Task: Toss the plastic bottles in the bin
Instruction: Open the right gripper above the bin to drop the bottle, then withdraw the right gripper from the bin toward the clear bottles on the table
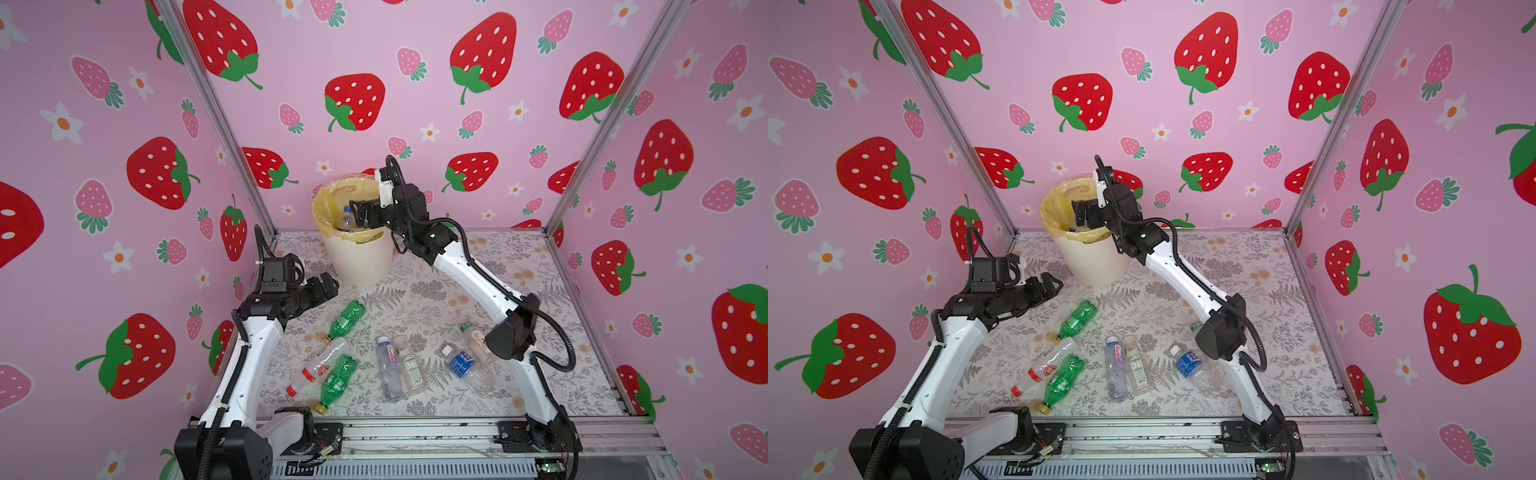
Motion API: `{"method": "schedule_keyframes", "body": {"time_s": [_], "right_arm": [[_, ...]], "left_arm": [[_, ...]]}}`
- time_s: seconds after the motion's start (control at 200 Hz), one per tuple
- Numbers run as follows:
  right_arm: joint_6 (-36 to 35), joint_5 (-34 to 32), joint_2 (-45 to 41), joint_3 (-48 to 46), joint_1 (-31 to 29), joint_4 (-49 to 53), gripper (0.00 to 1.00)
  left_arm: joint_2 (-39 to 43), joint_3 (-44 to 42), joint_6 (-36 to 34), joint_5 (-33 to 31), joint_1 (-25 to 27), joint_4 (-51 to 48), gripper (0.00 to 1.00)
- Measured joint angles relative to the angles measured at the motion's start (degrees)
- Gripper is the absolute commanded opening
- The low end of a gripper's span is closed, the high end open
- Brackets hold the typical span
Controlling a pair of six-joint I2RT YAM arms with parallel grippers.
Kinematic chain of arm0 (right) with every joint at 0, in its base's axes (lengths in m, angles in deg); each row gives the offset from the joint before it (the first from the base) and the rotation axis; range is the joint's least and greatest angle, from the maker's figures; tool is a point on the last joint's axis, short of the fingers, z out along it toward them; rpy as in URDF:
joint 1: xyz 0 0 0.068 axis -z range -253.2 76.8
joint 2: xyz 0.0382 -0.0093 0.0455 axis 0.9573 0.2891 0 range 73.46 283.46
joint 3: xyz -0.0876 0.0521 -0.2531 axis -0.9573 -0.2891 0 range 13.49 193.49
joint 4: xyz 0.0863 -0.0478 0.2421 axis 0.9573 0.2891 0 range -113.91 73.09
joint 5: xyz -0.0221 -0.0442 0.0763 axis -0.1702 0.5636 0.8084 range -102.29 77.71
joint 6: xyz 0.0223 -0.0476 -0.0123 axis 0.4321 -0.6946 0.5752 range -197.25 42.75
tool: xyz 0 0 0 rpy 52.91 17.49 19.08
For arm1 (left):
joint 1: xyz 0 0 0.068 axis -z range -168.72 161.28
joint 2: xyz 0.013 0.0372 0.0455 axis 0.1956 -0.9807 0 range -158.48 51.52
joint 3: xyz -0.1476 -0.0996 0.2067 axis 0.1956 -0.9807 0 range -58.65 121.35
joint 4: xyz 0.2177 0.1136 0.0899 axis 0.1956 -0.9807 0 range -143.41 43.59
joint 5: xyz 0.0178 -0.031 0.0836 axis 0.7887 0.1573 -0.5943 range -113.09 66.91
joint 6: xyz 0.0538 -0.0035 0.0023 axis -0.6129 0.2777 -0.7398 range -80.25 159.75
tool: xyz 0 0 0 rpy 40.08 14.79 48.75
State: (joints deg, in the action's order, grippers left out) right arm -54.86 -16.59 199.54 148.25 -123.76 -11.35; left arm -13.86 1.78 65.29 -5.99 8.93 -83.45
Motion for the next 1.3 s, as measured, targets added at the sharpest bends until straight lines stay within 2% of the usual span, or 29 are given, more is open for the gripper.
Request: {"method": "schedule_keyframes", "body": {"time_s": [0.07, 0.295, 0.54, 1.011, 1.301], "right_arm": [[0.02, -0.13, -3.32, -5.38, -0.02, -0.04, 0.99], [0.02, 0.35, -10.99, -9.38, -0.02, -0.48, 0.99], [-0.04, 0.74, -20.98, -21.53, -0.02, -2.84, 0.99], [0.35, 0.24, -34.16, -45.86, 0.04, -3.89, 0.99], [1.55, -0.63, -41.2, -55.6, 0.98, -3.85, 0.99]], "left_arm": [[0.0, -0.02, 0.02, 0.26, -0.2, 0.02, 0.99], [0.0, -0.37, 0.22, 1.38, -1.07, 0.37, 0.99], [0.0, -0.87, 0.24, 1.53, -1.42, 0.9, 0.99], [-0.48, -0.94, 0.22, 1.53, -1.49, 1.25, 0.99], [-1.09, -1.07, 0.22, 1.53, -1.01, 1.22, 0.99]]}}
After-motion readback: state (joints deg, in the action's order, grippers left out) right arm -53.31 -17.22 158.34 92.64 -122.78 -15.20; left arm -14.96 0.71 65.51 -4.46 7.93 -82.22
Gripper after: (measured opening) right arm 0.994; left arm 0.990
